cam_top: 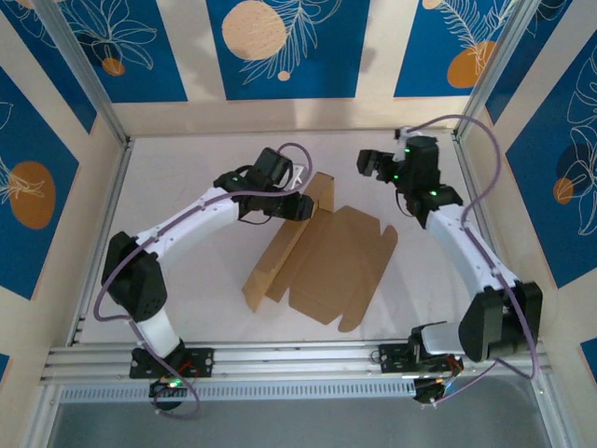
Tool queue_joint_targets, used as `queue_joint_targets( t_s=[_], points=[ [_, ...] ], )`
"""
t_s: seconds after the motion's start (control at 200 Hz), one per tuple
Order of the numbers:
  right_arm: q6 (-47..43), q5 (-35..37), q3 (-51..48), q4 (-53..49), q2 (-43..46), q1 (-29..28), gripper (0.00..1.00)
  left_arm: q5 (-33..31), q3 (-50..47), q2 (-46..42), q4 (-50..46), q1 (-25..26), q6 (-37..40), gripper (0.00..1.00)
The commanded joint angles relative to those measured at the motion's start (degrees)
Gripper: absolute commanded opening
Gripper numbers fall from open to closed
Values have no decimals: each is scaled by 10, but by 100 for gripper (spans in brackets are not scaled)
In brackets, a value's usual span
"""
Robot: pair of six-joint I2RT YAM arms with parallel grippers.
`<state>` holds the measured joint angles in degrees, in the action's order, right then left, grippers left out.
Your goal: Fold the paper box
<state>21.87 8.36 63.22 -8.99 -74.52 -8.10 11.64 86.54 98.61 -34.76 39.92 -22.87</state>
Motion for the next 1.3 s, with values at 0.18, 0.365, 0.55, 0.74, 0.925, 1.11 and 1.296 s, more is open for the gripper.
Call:
queue_joint_targets(
  t_s=[0.18, 0.365, 0.55, 0.74, 0.925, 1.11, 1.296],
  points=[
    [227, -291, 67, -101, -90, 47, 47, -68, 19, 50, -38, 35, 33, 43],
    [227, -290, 112, -149, -137, -33, 30, -92, 26, 67, -51, 55, 36, 42],
    [237, -283, 119, -159, -191, -51, 26, -106, 31, 68, -57, 60, 36, 41],
    [233, -242, 177, -221, -282, -53, 19, -102, 42, 62, -60, 59, 34, 41],
    [234, -247, 177, -211, -254, -55, 23, -88, 35, -8, -54, 40, 20, 48],
    [182, -250, 173, -224, -183, -69, 58, -76, -26, -114, -51, 16, 9, 51],
    [184, -273, 96, -219, -109, -91, 75, -62, -130, -223, -28, -1, -13, 51]
  ],
)
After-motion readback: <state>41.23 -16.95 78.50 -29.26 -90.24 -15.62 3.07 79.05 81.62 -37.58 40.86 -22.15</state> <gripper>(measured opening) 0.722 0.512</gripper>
